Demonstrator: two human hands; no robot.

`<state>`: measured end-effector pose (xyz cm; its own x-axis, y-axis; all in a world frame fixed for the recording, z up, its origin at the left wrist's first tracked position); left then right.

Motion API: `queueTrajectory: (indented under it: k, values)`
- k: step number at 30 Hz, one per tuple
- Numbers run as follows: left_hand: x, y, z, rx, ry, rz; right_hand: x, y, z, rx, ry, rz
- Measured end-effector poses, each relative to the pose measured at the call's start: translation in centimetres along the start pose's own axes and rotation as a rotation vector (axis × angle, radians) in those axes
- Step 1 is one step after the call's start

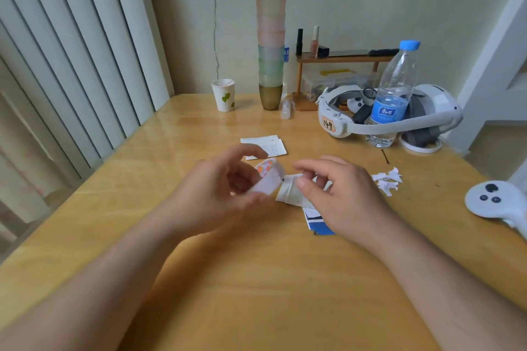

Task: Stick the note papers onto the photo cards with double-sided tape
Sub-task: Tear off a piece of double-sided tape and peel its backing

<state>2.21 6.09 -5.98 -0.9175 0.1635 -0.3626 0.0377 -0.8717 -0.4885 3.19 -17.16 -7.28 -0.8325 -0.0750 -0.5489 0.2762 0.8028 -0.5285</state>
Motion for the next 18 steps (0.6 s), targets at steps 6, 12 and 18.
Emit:
queueTrajectory:
  k: [6, 12, 18]
  values:
    - [0.8, 3.6, 1.1, 0.406, -0.019, 0.113, 0.2, -0.2, -0.7, -0.088, -0.127, -0.020]
    - [0.9, 3.8, 1.6, 0.322, 0.035, 0.165, 0.2, -0.6, -1.4, -0.080, -0.214, 0.115]
    - [1.4, 3.5, 2.5, 0.200, 0.088, 0.188, 0.2, -0.8, -1.9, -0.108, -0.243, 0.153]
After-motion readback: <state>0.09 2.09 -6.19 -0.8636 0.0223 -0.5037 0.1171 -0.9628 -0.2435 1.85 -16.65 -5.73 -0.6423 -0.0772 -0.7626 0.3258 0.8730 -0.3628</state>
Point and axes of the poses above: each hand's wrist, its own x-axis away from the middle knuckle, its own y-axis out of the palm, z = x × y, the point moved 3 cm from there along -x, towards the middle knuckle, and after that the axes turned 10 degrees about z, right-handed, at the moved point
